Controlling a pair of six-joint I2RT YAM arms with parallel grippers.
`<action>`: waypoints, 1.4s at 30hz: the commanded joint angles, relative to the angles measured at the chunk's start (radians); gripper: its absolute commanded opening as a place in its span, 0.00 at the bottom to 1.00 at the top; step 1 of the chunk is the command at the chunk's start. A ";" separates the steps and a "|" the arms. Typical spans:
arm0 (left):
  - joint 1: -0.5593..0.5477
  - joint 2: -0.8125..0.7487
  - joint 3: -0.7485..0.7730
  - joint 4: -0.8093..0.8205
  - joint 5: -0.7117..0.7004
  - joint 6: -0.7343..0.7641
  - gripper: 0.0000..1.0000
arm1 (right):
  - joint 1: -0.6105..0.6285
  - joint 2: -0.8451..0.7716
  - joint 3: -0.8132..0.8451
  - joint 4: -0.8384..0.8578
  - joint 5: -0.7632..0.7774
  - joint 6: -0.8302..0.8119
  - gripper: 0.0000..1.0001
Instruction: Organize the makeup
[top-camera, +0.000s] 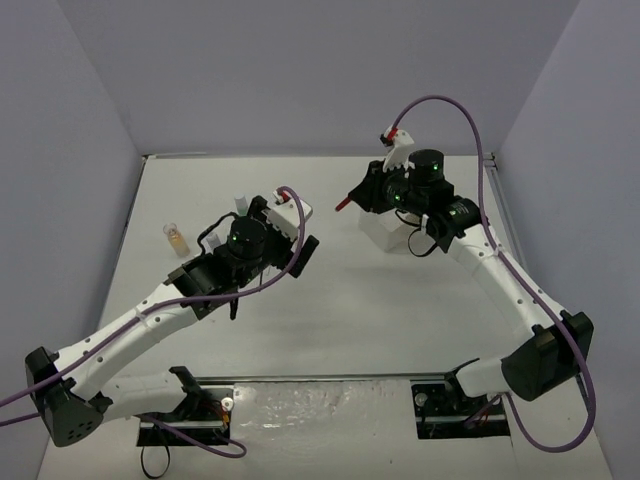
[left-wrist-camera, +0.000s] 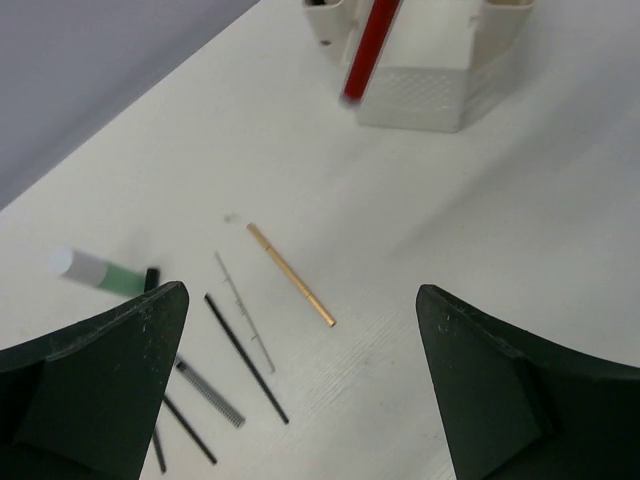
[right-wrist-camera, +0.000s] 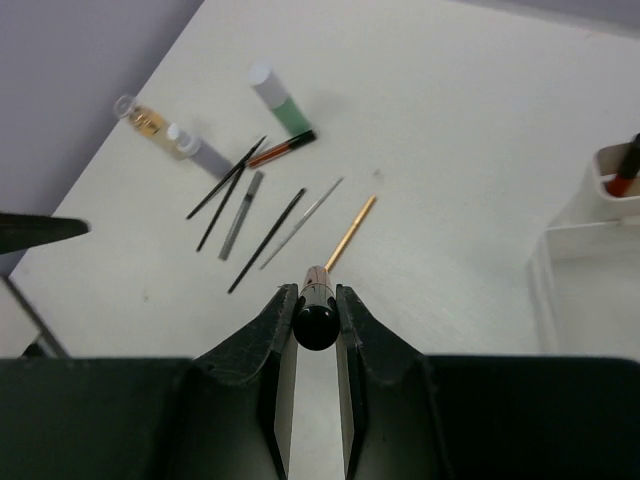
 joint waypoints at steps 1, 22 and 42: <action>0.057 -0.065 0.101 -0.220 -0.221 -0.122 0.97 | -0.020 0.078 0.136 0.072 0.289 -0.101 0.00; 0.436 -0.238 -0.120 -0.299 -0.065 -0.229 0.97 | -0.092 0.526 0.386 0.072 0.505 -0.144 0.00; 0.436 -0.232 -0.127 -0.303 -0.065 -0.226 0.97 | -0.096 0.571 0.463 -0.063 0.530 -0.144 0.00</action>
